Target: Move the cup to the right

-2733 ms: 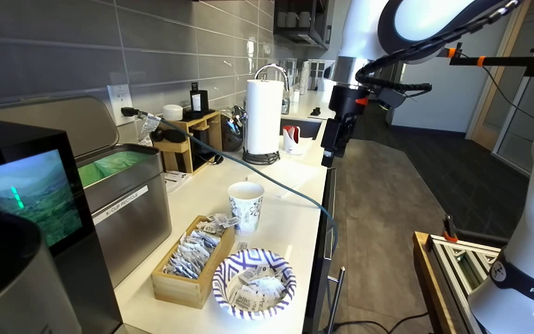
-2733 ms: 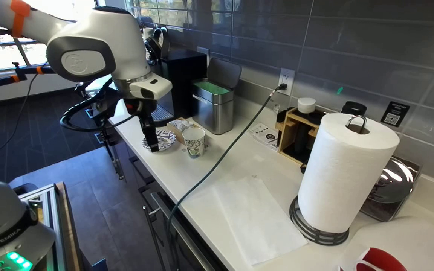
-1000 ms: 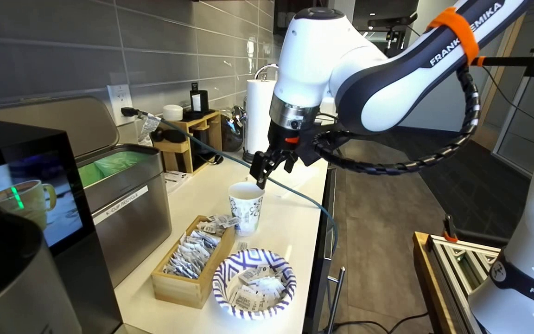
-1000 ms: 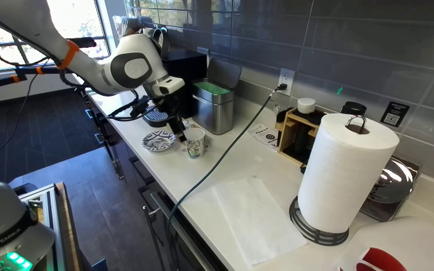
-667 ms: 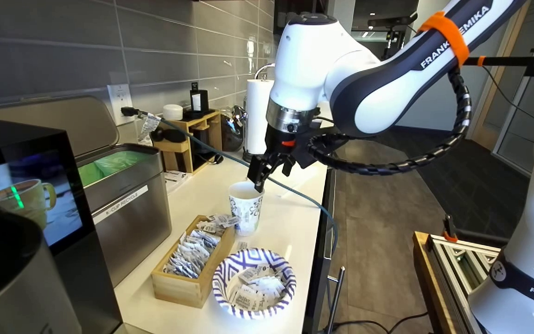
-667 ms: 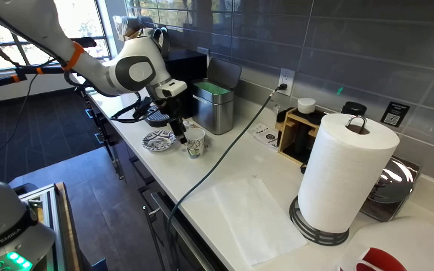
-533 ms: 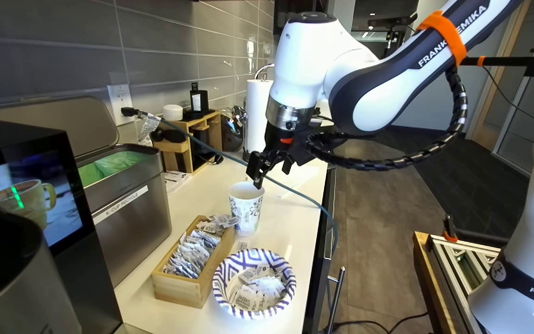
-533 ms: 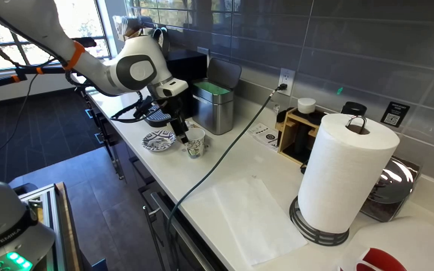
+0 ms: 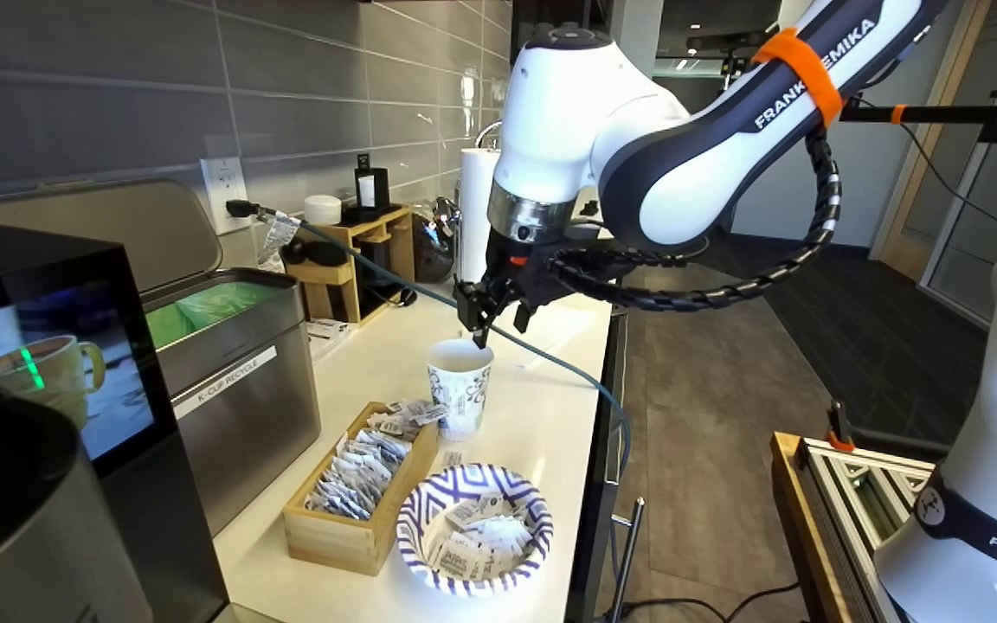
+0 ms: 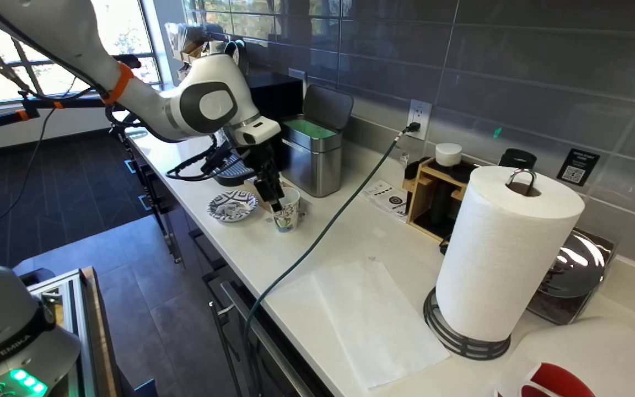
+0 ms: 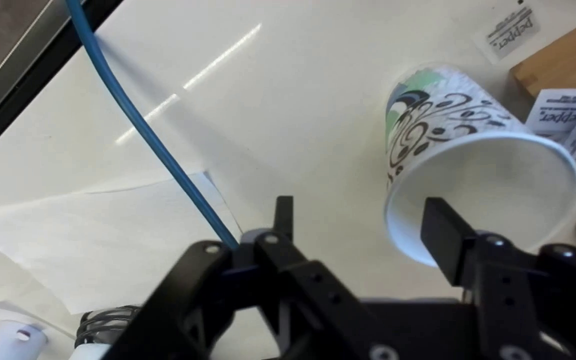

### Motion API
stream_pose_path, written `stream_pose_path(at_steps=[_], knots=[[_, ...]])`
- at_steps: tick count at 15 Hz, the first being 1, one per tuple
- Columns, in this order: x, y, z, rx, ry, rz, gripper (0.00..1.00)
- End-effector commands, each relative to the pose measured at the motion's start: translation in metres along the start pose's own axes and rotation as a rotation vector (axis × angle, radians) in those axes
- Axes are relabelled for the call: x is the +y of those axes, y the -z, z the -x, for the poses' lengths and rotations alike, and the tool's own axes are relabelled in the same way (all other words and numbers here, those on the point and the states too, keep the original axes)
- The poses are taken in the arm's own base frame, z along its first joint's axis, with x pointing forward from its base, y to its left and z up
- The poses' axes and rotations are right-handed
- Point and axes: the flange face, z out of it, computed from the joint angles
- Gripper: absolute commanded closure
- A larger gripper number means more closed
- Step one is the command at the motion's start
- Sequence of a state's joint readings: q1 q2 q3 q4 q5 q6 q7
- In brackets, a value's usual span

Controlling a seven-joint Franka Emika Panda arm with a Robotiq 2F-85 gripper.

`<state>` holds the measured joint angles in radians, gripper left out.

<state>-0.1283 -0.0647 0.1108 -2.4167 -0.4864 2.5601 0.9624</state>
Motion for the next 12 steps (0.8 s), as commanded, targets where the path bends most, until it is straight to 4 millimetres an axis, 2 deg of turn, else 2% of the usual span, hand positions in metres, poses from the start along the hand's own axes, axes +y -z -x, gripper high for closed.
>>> stream_pose_path(at_steps=[1, 4, 6, 8, 10, 12], knots=[[-0.010, -0.011, -0.001, -0.008, -0.027, 0.001, 0.62], [-0.013, -0.017, 0.002, -0.026, -0.027, 0.001, 0.87], [-0.017, -0.020, 0.005, -0.039, -0.019, -0.001, 1.00], [-0.020, -0.020, 0.007, -0.048, -0.017, -0.007, 1.00], [-0.021, -0.011, 0.004, -0.054, -0.026, -0.023, 0.99], [-0.007, 0.009, -0.008, -0.053, -0.037, -0.044, 1.00]])
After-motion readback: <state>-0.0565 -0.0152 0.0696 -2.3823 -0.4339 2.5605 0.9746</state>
